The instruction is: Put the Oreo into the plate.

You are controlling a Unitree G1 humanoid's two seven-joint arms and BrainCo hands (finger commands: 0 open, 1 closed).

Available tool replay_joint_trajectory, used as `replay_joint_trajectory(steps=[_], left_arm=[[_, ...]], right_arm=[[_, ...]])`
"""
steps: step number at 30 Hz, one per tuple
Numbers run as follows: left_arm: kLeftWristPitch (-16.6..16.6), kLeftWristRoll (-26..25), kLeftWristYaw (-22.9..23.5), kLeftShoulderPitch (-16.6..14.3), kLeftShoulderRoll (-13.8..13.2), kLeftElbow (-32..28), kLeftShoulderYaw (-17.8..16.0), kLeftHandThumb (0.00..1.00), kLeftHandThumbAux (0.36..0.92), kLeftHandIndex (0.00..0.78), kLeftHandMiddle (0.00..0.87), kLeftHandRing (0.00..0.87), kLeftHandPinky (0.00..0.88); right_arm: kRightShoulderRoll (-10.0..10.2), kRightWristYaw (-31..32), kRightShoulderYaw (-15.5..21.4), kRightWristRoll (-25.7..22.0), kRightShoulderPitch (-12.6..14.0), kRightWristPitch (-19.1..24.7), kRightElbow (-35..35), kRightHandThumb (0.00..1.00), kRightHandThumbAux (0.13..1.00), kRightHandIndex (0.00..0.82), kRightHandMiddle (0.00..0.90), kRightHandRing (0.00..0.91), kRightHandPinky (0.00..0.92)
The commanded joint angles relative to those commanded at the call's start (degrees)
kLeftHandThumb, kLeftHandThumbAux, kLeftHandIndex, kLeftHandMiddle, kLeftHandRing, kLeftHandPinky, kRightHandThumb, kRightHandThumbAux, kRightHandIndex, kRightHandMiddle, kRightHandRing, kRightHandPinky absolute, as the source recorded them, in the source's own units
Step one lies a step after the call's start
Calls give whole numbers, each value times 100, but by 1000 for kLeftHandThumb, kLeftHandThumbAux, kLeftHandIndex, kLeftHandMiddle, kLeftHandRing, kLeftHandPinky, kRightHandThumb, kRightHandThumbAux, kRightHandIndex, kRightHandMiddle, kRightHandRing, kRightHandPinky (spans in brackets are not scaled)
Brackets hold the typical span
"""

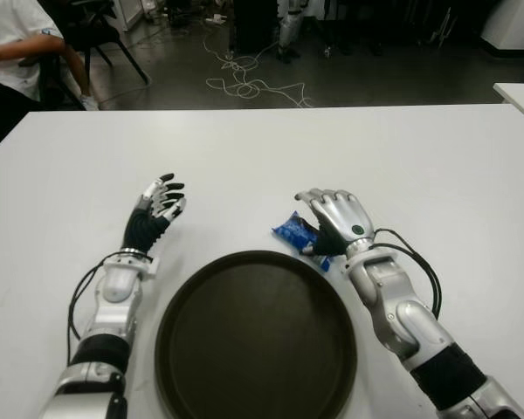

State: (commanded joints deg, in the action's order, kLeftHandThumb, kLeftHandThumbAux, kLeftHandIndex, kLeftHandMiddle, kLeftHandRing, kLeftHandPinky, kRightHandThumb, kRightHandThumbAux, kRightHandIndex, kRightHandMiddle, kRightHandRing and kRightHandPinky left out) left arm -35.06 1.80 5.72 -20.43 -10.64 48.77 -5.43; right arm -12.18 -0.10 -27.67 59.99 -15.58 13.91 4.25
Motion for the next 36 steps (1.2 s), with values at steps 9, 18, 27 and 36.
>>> replay_joint_trajectory(steps=[9, 18, 27, 36], left_arm=[[19, -52, 53, 31, 25, -74, -1, 0, 578, 149, 242, 237, 189], [-59, 19, -70, 35, 31, -61, 7, 5, 582, 149, 247, 236, 185], [-43, 27, -51, 58, 18, -103, 34, 1, 581, 145, 253, 245, 196], [6, 32, -72, 91, 23, -171, 47, 6, 571, 151, 256, 248, 217]], right_arm=[[23, -75, -2, 10, -24, 21, 86, 0, 811, 250, 299, 292, 227], [51, -98, 1, 11, -57, 96, 214, 0, 839, 254, 320, 316, 239], [56, -40, 17, -44, -67, 124, 205, 0, 821, 237, 294, 289, 227], [42, -46, 18, -101, -95, 88, 288, 0, 827, 256, 320, 313, 238]])
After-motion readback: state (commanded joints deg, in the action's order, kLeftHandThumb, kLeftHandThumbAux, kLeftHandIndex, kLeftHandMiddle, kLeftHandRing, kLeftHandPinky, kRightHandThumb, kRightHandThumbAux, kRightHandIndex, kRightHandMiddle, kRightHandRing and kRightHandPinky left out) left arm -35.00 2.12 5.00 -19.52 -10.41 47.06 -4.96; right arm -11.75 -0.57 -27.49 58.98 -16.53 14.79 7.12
